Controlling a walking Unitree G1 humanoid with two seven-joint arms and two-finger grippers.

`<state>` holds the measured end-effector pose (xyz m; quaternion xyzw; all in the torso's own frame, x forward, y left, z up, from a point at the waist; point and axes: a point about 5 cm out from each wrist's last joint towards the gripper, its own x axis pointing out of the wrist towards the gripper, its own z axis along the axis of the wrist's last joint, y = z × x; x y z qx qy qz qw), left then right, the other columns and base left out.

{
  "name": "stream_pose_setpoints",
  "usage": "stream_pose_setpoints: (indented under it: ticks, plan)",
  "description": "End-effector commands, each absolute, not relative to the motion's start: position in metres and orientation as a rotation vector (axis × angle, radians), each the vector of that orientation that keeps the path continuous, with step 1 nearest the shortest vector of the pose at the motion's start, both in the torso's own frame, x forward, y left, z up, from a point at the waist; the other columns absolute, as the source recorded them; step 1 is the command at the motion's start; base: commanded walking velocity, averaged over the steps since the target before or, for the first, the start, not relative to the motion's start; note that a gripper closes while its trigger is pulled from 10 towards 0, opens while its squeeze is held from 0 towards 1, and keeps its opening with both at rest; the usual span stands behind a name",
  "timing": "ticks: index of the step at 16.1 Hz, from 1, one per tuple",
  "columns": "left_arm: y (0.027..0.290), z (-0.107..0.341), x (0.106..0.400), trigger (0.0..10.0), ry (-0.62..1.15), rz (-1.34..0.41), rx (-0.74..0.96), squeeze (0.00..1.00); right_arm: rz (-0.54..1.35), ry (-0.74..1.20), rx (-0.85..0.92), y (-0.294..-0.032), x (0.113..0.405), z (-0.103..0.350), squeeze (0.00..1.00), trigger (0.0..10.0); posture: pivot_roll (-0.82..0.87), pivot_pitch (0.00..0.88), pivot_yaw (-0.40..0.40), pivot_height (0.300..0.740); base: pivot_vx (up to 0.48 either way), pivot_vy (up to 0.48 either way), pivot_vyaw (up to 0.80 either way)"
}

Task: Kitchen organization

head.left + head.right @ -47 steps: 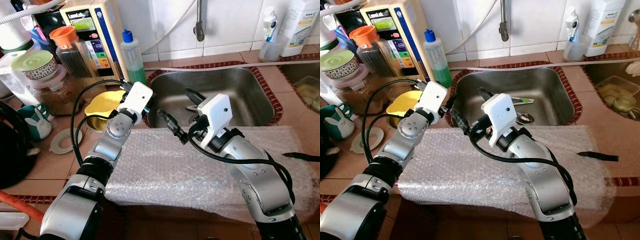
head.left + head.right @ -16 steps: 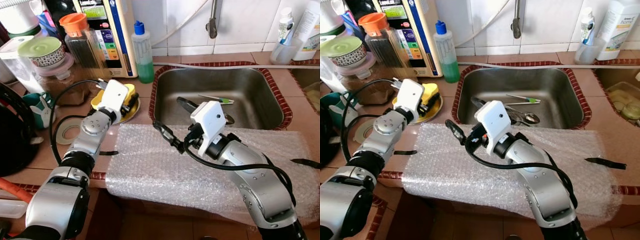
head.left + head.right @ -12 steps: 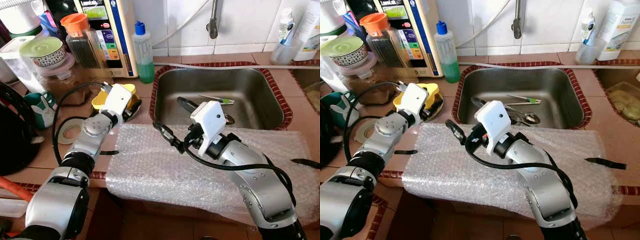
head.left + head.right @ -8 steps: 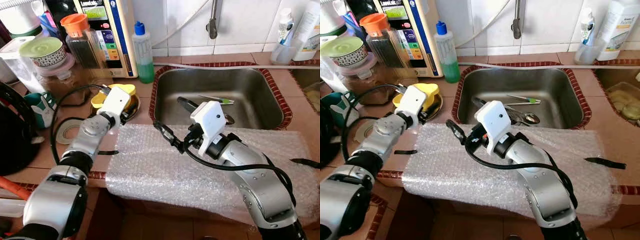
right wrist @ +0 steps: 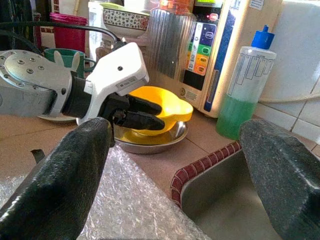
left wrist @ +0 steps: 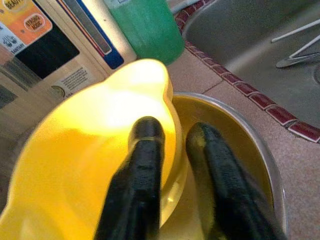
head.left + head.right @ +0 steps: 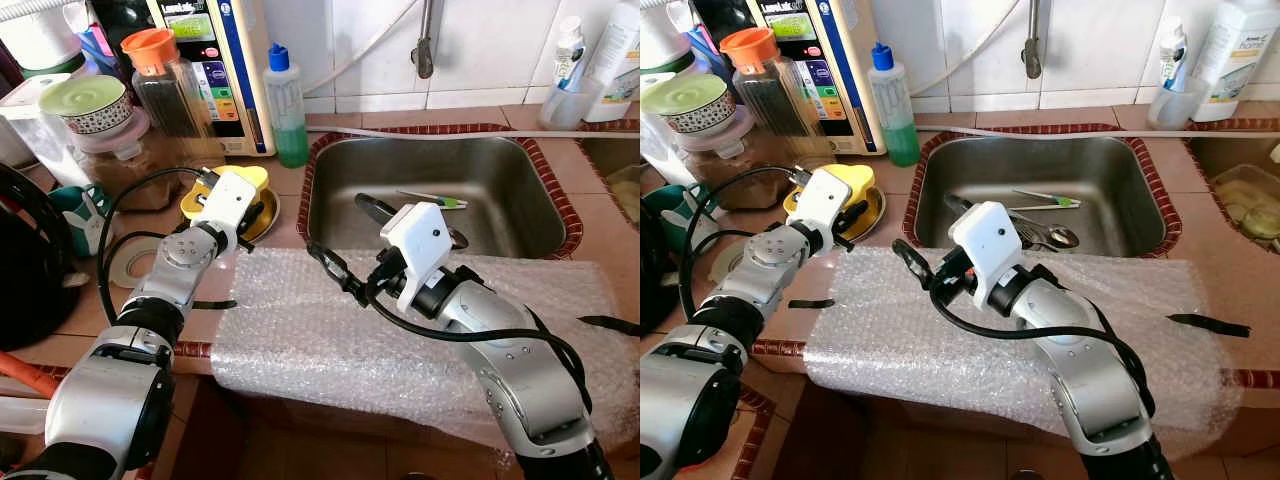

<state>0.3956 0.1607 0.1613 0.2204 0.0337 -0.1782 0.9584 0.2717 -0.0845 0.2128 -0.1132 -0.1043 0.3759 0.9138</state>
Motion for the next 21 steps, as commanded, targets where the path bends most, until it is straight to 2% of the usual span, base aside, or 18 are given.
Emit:
stream_pose_setpoints:
  ticks: [1,13,18,21]
  plan:
    - [0.168,0.16,0.396,0.0,0.096,-0.347,0.457,0.0,0.787,-0.233,-0.236,-0.082,0.272,0.216,0.0,10.0,-0.35,0.11,0.147,0.74,0.0,0.0,0.0]
    - [0.166,0.161,0.396,0.0,0.078,-0.34,0.476,0.0,0.771,-0.239,-0.242,-0.085,0.274,0.217,0.0,10.0,-0.35,0.106,0.15,0.74,0.0,0.0,0.0]
    - [0.165,0.179,0.39,0.0,-0.189,-0.212,0.582,0.0,0.627,-0.248,-0.224,-0.102,0.292,0.223,0.0,10.0,-0.35,0.105,0.146,0.74,0.0,0.0,0.0]
    - [0.159,0.187,0.377,0.0,-0.39,-0.149,0.696,0.0,0.483,-0.27,-0.174,-0.124,0.314,0.237,0.0,10.0,-0.34,0.104,0.139,0.74,0.0,0.0,0.0]
